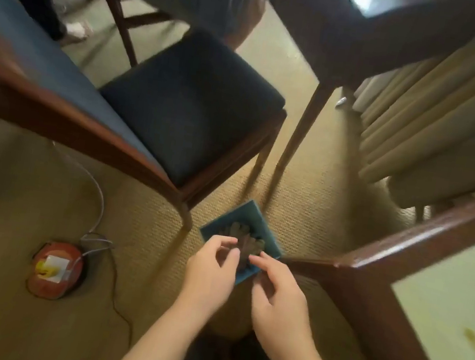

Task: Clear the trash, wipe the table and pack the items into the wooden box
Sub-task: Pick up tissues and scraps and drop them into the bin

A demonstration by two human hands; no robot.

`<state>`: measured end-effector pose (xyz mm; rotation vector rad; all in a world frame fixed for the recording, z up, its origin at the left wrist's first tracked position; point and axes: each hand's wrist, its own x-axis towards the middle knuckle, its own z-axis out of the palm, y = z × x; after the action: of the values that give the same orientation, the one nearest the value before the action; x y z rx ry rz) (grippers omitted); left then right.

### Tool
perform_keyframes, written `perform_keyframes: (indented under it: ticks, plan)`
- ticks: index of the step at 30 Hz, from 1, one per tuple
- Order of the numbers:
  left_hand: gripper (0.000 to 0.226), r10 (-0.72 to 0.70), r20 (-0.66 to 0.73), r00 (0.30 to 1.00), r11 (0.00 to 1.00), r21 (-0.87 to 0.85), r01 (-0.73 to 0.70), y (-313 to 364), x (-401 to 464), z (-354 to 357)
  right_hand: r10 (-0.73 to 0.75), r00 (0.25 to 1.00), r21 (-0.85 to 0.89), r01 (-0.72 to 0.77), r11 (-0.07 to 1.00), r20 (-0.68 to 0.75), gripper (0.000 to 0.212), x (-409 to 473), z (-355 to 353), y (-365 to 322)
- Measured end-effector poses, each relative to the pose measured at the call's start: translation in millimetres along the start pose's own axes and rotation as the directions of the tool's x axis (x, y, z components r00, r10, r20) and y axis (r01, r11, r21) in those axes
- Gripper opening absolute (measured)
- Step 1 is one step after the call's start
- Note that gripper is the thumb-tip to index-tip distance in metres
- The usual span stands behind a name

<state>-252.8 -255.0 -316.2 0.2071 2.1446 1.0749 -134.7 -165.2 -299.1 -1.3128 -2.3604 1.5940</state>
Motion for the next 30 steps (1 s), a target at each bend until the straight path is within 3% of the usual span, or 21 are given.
perform_keyframes:
  ticks: [6,13,17,21,26,30]
  plan:
    - [0.018,0.206,0.106,0.973,0.977,-0.08,-0.198,150.8,-127.7,-35.9,-0.12,0.949,-0.037,0.114,0.993,-0.291,0.044,-110.1,-138.4,-95.8]
    - [0.011,0.404,0.342,0.849,0.892,0.06,-0.448,262.1,-193.7,26.0,0.012,0.808,0.016,-0.003,1.0,-0.588,0.03,-169.6,-281.2,-79.3]
    - [0.009,0.474,0.443,0.761,0.818,0.098,-0.567,307.1,-205.3,86.0,0.162,0.731,0.145,-0.086,0.986,-0.663,0.022,-184.8,-343.9,-30.8]
    - [0.009,0.477,0.487,0.732,0.784,0.141,-0.604,336.8,-207.8,152.5,0.322,0.632,0.254,-0.2,0.946,-0.705,0.016,-180.3,-393.2,13.7]
    - [0.008,0.463,0.524,0.715,0.755,0.188,-0.628,361.4,-205.1,231.5,0.384,0.642,0.284,-0.259,0.923,-0.663,0.025,-157.0,-454.1,59.5]
    - [0.009,0.497,0.54,0.679,0.665,0.266,-0.698,379.8,-189.3,284.6,0.387,0.666,0.252,-0.295,0.922,-0.637,0.027,-120.8,-502.7,75.6]
